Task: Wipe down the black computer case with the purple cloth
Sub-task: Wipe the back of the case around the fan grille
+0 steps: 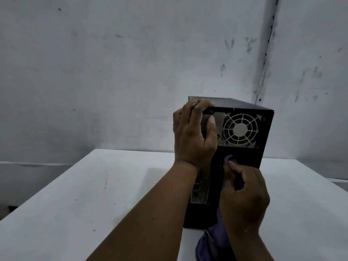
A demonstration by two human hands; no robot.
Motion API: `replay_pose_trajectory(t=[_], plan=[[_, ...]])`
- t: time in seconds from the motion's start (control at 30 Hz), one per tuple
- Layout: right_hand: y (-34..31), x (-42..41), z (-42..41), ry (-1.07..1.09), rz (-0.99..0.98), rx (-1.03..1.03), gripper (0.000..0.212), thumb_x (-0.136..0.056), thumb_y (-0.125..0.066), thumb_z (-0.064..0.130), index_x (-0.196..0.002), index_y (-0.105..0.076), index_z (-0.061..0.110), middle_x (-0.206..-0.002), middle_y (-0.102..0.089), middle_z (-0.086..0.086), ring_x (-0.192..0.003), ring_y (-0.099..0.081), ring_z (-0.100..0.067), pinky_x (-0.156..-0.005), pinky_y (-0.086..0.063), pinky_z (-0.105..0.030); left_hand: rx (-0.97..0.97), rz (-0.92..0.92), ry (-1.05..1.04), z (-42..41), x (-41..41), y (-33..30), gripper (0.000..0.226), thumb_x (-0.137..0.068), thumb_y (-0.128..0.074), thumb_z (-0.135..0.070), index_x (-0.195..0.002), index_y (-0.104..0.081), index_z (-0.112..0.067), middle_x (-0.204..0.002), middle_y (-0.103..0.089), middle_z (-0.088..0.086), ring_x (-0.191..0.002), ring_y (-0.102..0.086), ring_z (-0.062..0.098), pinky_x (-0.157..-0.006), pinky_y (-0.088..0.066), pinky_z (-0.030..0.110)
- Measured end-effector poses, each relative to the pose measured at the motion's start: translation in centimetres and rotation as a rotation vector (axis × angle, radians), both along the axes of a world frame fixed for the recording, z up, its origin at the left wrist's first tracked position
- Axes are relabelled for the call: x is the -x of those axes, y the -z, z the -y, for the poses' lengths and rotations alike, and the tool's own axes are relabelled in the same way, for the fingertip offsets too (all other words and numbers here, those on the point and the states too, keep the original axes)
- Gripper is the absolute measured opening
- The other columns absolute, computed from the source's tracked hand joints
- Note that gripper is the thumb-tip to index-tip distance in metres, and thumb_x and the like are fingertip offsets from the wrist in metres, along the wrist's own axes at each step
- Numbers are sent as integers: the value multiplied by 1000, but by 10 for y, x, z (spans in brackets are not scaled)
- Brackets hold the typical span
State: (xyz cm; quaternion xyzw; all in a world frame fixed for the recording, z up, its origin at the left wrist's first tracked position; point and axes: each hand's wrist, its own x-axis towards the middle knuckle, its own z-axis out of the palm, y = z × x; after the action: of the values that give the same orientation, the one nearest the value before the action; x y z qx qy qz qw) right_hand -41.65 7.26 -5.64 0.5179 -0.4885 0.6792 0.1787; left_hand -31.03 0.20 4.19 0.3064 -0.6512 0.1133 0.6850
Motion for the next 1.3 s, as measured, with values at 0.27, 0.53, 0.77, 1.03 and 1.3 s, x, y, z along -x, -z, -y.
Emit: replay_pose_trajectory(t=[0.27,0.53,0.77,1.03,1.3], plan=[[13,-2,-8,10,5,-49,11,-82,-81,-1,-93,-77,1,-89,-71,-8,-81,-60,-14,-85,-39,1,1,0,3,-2,0,-1,33,-93,-55,-20,-124,-63,-13,-130,-59,1,-124,-52,19,-107,-33,29],[-2,2,-2,45,-36,-15,10,-84,-81,3,-93,-77,1,-88,-70,-9,-79,-56,-10,-80,-39,-1,-6,1,-9,-2,0,-1,33,-94,-54,-23,-123,-64,-13,-130,-59,1,-123,-52,21,-107,-33,26],[5,1,-10,53,-41,-50,11,-80,-83,2,-90,-80,-1,-83,-71,-9,-71,-56,-12,-80,-34,7,-7,2,-5,-4,0,-1,32,-93,-55,-21,-123,-63,-13,-129,-59,1,-123,-53,22,-107,-34,29],[0,-2,-9,27,2,-16,17,-84,-78,10,-94,-79,-3,-82,-70,-9,-69,-58,-12,-78,-38,5,1,1,-10,-3,0,-1,33,-94,-54,-22,-123,-64,-12,-129,-59,2,-124,-52,20,-107,-33,27],[5,-5,-10,18,4,-36,19,-83,-75,11,-94,-79,-3,-84,-72,-11,-73,-59,-12,-82,-37,7,2,5,6,-2,0,0,33,-93,-54,-21,-124,-63,-14,-129,-59,0,-124,-52,20,-106,-37,33]])
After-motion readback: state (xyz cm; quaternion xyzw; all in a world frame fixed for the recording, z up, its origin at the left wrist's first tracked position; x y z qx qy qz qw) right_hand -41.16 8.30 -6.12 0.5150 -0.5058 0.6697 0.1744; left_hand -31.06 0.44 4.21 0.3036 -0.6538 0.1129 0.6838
